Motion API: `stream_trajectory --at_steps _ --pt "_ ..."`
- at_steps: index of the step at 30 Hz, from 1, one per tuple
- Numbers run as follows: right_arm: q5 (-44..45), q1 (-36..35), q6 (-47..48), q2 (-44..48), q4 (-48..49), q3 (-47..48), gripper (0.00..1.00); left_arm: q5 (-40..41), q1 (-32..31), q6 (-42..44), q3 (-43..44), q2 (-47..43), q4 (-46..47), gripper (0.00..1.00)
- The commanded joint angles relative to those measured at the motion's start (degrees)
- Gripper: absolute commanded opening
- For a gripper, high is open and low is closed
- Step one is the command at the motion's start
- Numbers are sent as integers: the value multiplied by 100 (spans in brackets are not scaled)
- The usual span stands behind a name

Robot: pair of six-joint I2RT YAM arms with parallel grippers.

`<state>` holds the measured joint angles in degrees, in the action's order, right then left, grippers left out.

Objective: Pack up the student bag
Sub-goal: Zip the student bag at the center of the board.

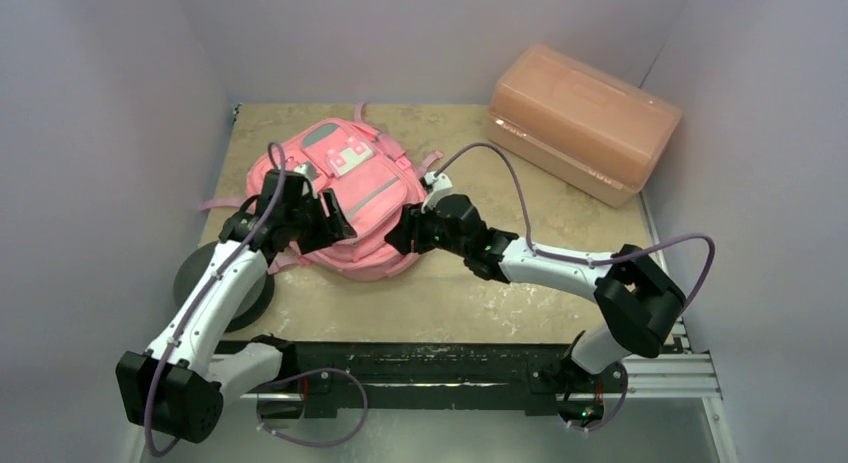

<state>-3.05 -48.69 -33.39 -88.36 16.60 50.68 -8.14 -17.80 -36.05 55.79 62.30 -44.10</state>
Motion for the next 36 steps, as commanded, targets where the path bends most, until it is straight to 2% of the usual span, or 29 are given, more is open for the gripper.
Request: stream_trajectory --at_steps 1,5,8,13,20,26,28,31,33,36 --pt "1182 -648 -62 -79 -209 531 54 -1213 943 -755 -471 -207 683 61" --pt "1222 -1043 -273 -619 -119 1032 52 -1947 1586 -1837 -1077 -135 1425 60" --pt "1298 -1132 -340 -1066 -133 1348 49 -2033 1777 -2192 -1259 -100 1731 59" --pt "1269 -1156 -289 -1491 -71 1625 42 -1878 1780 -2339 -1330 -28 1825 56" --pt "1273 -1254 -66 -1886 -106 1856 40 -1888 1780 -2439 -1632 73 2116 51" --pt "1668 -1459 215 -2042 -273 2031 37 -1923 1780 -2486 -1750 201 2275 49" --pt "1854 -1527 344 -2030 -270 1966 31 -1892 1780 -2494 -1803 203 2319 49" --pt "1930 -1551 524 -1906 -52 1721 11 -1787 1780 -2526 -1957 240 2468 47" --pt "1942 -1552 676 -1770 6 1601 2 -1673 1780 -2445 -2010 343 2548 42" --pt "1975 -1550 982 -1649 -324 1668 0 -1425 1780 -1978 -1873 536 2373 31"
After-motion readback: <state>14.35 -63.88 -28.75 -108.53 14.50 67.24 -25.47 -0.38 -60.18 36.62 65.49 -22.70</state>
